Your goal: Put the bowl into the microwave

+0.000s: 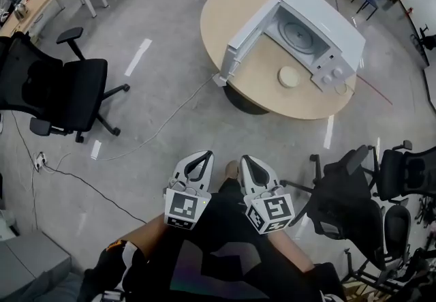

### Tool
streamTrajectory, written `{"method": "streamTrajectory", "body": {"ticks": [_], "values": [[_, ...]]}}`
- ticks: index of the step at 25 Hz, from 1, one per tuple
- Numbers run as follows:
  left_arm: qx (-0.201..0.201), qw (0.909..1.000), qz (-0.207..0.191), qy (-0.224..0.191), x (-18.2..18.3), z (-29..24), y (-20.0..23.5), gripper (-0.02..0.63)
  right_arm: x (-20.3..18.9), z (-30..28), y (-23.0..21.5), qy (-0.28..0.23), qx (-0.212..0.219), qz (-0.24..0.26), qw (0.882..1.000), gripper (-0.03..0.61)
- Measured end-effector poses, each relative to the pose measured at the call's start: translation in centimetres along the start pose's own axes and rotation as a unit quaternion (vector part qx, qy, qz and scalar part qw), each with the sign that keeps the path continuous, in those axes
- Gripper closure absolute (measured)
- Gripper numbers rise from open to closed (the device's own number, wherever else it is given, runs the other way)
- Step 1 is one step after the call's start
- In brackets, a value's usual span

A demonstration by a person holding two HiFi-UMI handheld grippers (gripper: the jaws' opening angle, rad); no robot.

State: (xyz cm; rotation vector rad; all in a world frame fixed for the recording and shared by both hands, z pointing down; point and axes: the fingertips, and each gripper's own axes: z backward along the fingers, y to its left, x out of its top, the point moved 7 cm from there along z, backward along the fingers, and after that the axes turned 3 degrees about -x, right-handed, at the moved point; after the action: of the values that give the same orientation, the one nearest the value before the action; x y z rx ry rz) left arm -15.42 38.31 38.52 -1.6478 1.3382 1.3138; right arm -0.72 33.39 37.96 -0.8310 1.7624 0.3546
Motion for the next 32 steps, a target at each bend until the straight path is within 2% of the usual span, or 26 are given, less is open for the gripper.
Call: {"method": "streamTrajectory", "body": {"ticks": [12, 18, 32], "values": [[0.006, 0.9996, -0.023, 0.018, 1.9, -3.9, 0.7, 0.568, 1.7, -2.3, -3.5, -0.005, 0.004, -0.017, 1.000, 0.563], [0.014, 0.9997, -0.013, 0.013, 2.7, -6.2, 0.7, 0.568, 2.6, -3.5, -5.7, -0.007, 0.015, -0.022, 1.000, 0.563], [0.029, 0.9986, -0.033, 0.028, 5.0, -11.7, -1.2, 0.568, 4.1, -4.5, -12.2, -0.020, 0.034, -0.050, 0.998, 0.563]]}}
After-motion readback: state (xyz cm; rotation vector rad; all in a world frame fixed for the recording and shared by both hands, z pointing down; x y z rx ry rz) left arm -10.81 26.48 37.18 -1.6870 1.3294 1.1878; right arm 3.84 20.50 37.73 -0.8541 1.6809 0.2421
